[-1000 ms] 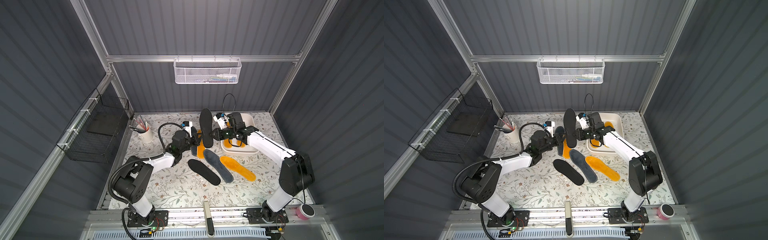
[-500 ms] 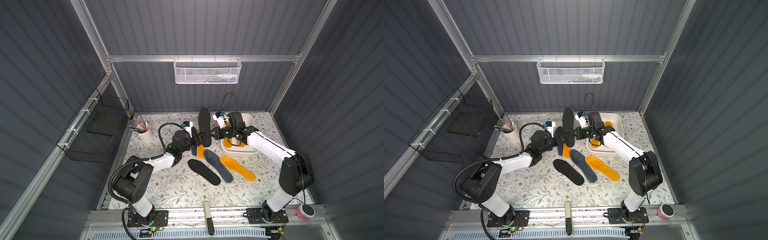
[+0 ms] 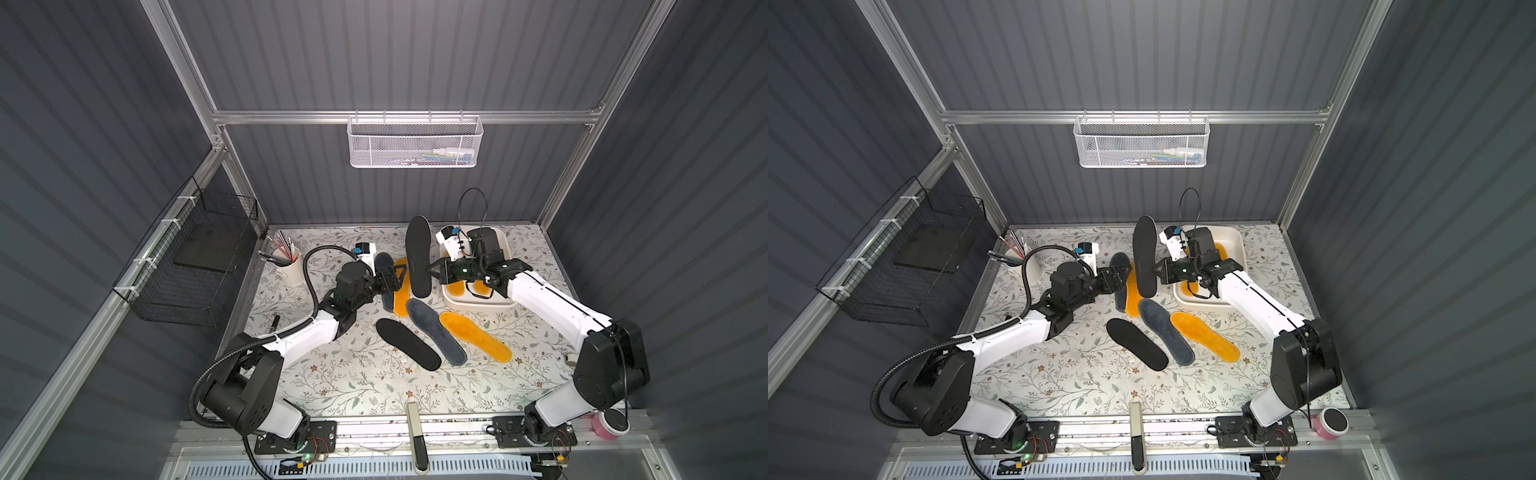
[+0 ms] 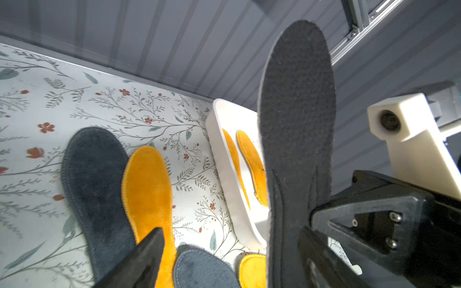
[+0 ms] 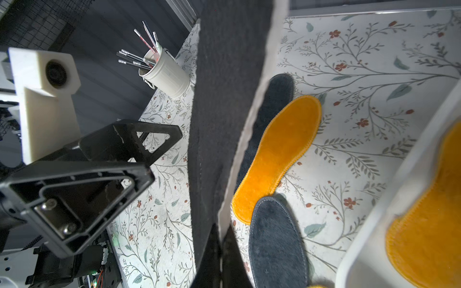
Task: Put the insoles into the storage box
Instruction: Pick up the insole from the center of the board, then place the insole in the storage box.
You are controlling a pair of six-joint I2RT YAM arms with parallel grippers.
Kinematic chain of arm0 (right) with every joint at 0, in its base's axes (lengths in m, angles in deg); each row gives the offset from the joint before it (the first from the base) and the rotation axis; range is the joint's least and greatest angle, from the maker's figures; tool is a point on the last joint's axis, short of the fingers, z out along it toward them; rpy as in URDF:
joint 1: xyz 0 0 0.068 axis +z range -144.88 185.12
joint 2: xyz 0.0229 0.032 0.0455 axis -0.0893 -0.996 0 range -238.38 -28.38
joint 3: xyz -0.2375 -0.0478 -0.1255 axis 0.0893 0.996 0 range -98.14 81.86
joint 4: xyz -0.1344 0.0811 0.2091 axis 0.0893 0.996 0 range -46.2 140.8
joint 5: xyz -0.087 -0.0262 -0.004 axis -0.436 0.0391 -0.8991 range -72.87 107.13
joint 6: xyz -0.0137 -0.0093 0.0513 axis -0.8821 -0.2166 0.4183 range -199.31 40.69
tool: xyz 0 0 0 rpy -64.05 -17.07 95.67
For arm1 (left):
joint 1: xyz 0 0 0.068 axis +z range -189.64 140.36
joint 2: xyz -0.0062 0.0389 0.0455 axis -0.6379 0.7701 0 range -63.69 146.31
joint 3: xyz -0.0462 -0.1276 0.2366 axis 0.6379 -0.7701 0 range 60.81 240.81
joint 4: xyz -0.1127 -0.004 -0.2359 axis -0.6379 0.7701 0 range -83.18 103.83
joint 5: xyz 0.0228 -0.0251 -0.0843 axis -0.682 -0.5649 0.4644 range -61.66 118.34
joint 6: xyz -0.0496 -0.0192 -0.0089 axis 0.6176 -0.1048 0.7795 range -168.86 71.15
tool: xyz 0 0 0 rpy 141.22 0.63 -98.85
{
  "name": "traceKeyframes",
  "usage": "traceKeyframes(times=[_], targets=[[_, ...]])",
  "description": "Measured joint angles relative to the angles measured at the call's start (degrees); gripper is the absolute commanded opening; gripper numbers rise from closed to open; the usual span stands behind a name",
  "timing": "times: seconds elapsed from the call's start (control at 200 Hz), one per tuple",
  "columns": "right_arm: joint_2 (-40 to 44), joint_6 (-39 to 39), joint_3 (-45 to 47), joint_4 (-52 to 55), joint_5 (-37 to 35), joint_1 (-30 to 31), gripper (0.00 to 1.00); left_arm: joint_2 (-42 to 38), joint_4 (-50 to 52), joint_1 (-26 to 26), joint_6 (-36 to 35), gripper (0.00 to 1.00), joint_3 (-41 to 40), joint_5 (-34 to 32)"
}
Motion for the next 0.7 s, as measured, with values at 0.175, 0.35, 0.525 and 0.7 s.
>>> traceKeyframes(times=[0.175,0.35,0.525,0.7], targets=[[4.33,0.0,2.45,2.32,0.81,-5.53,0.0,-1.16,4.59,0.07,-1.27,0.99,-0.17,-4.72],[7.37,-0.44,2.78,6.49,1.05,-11.96,0.0,-1.16,8.68,0.28,-1.4,0.99,-0.17,-8.11],[6.43,-1.18,2.49,10.6,1.01,-17.0,0.0,-1.14,11.13,0.55,-1.55,0.99,-0.15,-9.49],[-1.25,-3.15,-2.14,15.39,0.22,-20.06,0.0,-1.14,12.52,0.83,-1.81,0.99,-0.15,-9.79]])
